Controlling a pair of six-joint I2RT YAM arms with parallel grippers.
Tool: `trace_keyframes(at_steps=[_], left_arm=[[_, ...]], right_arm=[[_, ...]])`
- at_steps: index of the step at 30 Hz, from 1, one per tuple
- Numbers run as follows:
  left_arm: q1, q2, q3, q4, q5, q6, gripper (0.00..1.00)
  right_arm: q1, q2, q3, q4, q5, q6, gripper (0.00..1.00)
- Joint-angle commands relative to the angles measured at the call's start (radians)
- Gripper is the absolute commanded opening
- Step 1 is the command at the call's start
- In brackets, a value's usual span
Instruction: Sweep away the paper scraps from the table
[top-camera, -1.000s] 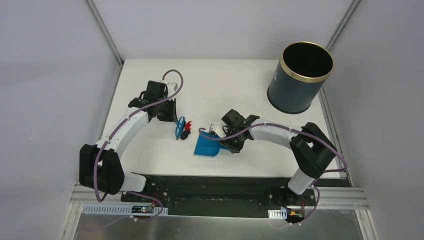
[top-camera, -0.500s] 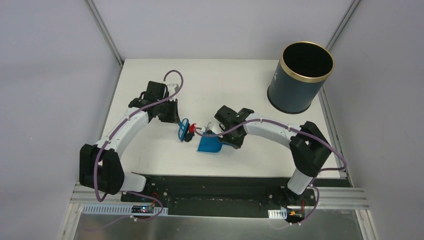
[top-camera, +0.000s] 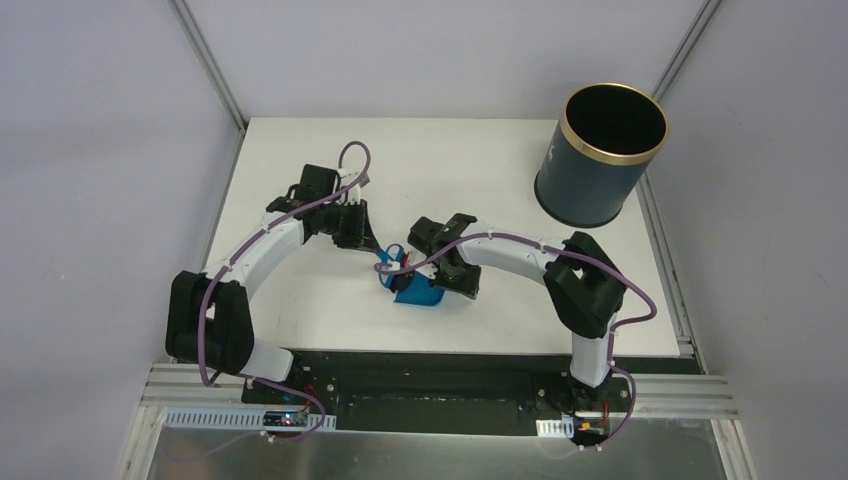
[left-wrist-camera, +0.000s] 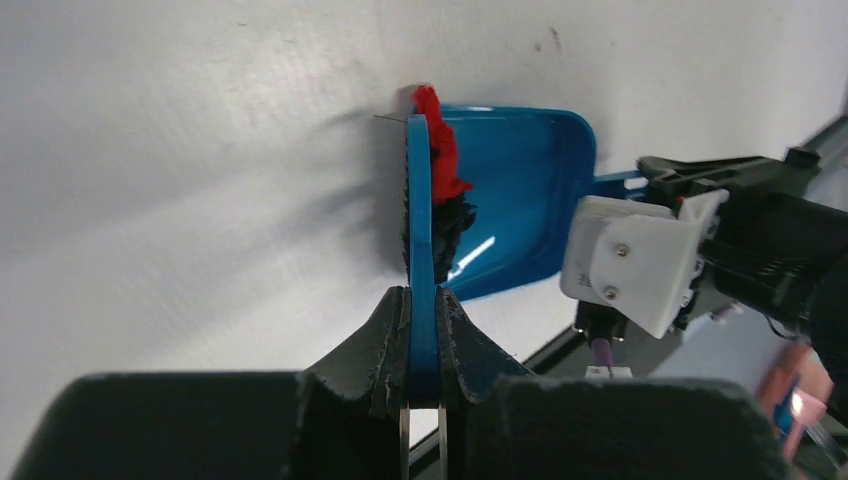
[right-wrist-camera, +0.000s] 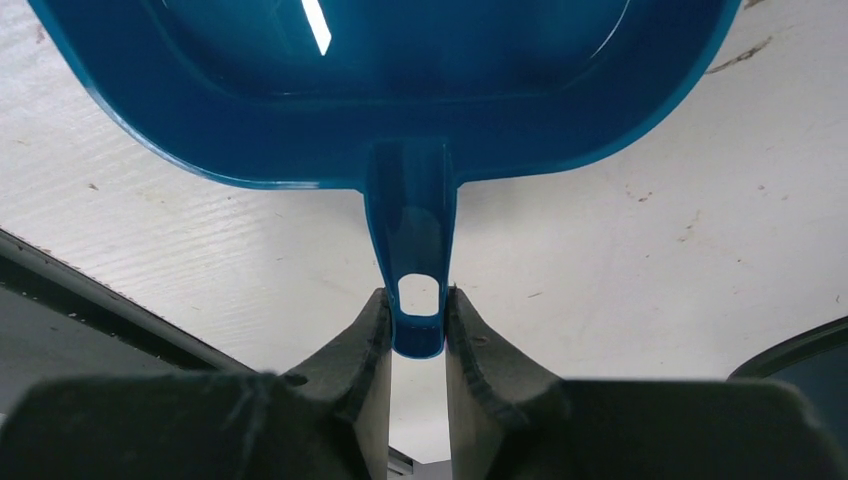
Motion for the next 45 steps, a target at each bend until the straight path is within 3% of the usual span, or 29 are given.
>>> trace_keyframes(at_steps=[1, 4, 10, 18, 29, 34, 45], left_arm=[[-0.008, 0.023, -0.037, 0.156, 0.294, -0.088, 0.00], [-0.005, -0.007, -0.024, 0.122, 0.258, -0.051, 0.00], [-0.005, -0.132, -0.007, -0.005, 0.022, 0.075, 0.00], [-0.005, -0.194, -0.007, -0.068, -0.267, 0.096, 0.00], [-0.005, -0.168, -0.002, -0.085, -0.364, 0.086, 0.00], [-0.001, -0.104, 0.028, -0.074, -0.303, 0.079, 0.00], [0.027, 0.101, 0.030, 0.123, 0.203, -0.092, 0.00]], right_arm=[[0.001, 0.004, 0.054, -0.029, 0.036, 0.028, 0.01], [0.001, 0.000, 0.041, -0.021, 0.048, 0.031, 0.01], [-0.001, -0.044, -0.021, 0.023, 0.068, 0.029, 0.01], [-0.009, -0.090, -0.084, 0.100, 0.058, 0.023, 0.00], [-0.023, -0.081, -0.116, 0.162, 0.030, 0.019, 0.00], [-0.023, -0.086, -0.104, 0.150, 0.020, 0.019, 0.00], [-0.016, 0.025, 0.001, 0.094, -0.062, 0.036, 0.00]])
